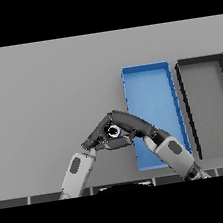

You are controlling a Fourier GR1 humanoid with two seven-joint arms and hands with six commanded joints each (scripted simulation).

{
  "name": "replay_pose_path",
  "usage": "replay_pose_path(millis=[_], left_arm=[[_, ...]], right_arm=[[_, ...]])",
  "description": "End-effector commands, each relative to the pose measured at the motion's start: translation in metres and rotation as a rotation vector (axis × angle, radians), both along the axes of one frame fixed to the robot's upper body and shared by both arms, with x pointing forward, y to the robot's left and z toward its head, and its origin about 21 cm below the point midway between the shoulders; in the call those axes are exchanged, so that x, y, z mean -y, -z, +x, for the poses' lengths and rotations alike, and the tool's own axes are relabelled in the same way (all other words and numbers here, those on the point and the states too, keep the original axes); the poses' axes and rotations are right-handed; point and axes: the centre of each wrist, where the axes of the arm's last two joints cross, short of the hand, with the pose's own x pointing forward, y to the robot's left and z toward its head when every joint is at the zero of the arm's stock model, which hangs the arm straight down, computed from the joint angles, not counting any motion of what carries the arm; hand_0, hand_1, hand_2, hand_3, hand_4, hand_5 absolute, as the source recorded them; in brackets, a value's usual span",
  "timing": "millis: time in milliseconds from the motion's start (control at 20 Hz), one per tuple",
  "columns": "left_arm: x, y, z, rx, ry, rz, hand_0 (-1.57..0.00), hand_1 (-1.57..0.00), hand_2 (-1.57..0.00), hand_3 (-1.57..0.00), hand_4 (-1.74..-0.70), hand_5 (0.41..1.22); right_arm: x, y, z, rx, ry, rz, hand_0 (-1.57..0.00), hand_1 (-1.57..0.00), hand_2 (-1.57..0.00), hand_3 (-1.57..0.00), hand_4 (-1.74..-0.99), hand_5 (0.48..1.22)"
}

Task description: Pick up the blue pipe and place it into the blue bin.

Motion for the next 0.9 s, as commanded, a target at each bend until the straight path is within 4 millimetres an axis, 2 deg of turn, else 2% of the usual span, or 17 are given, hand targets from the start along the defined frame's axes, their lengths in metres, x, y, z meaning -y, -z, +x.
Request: replay_pose_path(millis=[0, 150, 350, 400, 450, 500, 600, 700, 850], left_arm=[[-0.003, 0.001, 0.0, 0.004, -0.007, -0.004, -1.57, -1.57, -1.57, -1.44, -1.72, 1.221], [-0.005, -0.002, 0.0, 0.012, -0.007, 0.005, -1.57, -1.57, -1.57, -1.43, -1.73, 1.221], [-0.006, -0.001, 0.001, 0.074, -0.046, 0.022, -1.57, -1.57, -1.57, -1.45, -1.72, 1.221], [-0.01, -0.004, 0.001, 0.087, -0.053, 0.043, -1.46, -1.34, -1.29, -1.17, -1.6, 1.221], [-0.008, -0.003, 0.0, 0.068, -0.039, 0.076, -1.17, -1.07, -1.03, -0.93, -1.47, 1.221], [-0.011, -0.002, 0.0, 0.068, -0.011, 0.086, -0.94, -0.86, -0.83, -0.75, -1.37, 1.221], [-0.013, -0.001, 0.0, 0.068, 0.019, 0.138, -0.6, -0.55, -0.53, -0.48, -1.21, 1.221], [-0.015, -0.003, 0.002, 0.07, 0.006, 0.176, -0.38, -0.35, -0.34, -0.3, -1.08, 1.029], [-0.016, -0.002, 0.001, 0.033, -0.015, 0.172, -0.2, -0.18, -0.17, -0.16, -1.0, 0.77]], right_arm=[[-0.002, -0.001, 0.002, 0.017, 0.006, -0.019, -1.48, -1.48, -1.48, -1.4, -1.692, 1.071], [-0.003, 0.0, 0.0, 0.048, -0.005, 0.01, -1.52, -1.52, -1.53, -1.48, -1.716, 1.144], [-0.004, 0.001, -0.002, 0.059, 0.029, 0.027, -1.55, -1.55, -1.55, -1.54, -1.731, 1.19], [-0.002, 0.001, -0.003, 0.078, 0.032, 0.035, -1.56, -1.56, -1.56, -1.54, -1.733, 1.196], [0.0, 0.002, 0.0, 0.071, 0.048, 0.015, -1.56, -1.56, -1.56, -1.55, -1.734, 1.201], [0.002, 0.003, -0.005, 0.066, 0.045, 0.015, -1.56, -1.56, -1.56, -1.55, -1.736, 1.205], [-0.001, 0.003, -0.004, 0.033, 0.061, 0.001, -1.56, -1.56, -1.56, -1.56, -1.738, 1.211], [-0.006, 0.003, -0.007, 0.027, 0.062, -0.007, -1.57, -1.57, -1.57, -1.56, -1.739, 1.214], [-0.006, 0.003, -0.006, 0.027, 0.086, -0.025, -1.57, -1.57, -1.57, -1.57, -1.74, 1.218]])
